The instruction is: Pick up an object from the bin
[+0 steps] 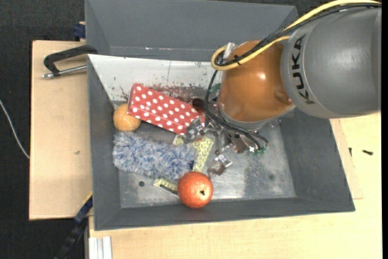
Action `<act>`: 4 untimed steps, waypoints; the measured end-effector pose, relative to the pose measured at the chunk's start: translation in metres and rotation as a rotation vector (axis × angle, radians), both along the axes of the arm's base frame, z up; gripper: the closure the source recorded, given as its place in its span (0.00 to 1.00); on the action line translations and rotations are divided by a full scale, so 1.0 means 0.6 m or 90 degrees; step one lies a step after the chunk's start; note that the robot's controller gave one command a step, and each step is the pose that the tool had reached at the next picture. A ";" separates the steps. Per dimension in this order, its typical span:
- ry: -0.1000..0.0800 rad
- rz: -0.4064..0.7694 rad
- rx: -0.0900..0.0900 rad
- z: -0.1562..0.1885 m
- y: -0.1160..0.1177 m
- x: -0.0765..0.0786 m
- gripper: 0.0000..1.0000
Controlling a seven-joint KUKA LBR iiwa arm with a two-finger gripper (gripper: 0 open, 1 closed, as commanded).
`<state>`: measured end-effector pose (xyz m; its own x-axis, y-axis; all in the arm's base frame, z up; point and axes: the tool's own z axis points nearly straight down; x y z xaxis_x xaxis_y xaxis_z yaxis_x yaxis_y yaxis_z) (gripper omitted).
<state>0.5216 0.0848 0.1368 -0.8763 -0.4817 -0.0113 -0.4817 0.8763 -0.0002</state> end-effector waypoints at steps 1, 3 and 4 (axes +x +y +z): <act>0.002 -0.001 -0.002 -0.002 -0.004 -0.001 0.00; -0.010 0.234 -0.002 -0.100 -0.011 -0.028 1.00; 0.003 0.336 -0.004 -0.083 0.000 -0.006 1.00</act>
Offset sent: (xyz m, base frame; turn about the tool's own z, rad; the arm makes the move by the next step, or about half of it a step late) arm -0.0237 -0.0092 -0.0658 -0.3701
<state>0.5181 0.0848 0.0870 -0.5143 -0.8576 -0.0037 -0.8576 0.5143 -0.0018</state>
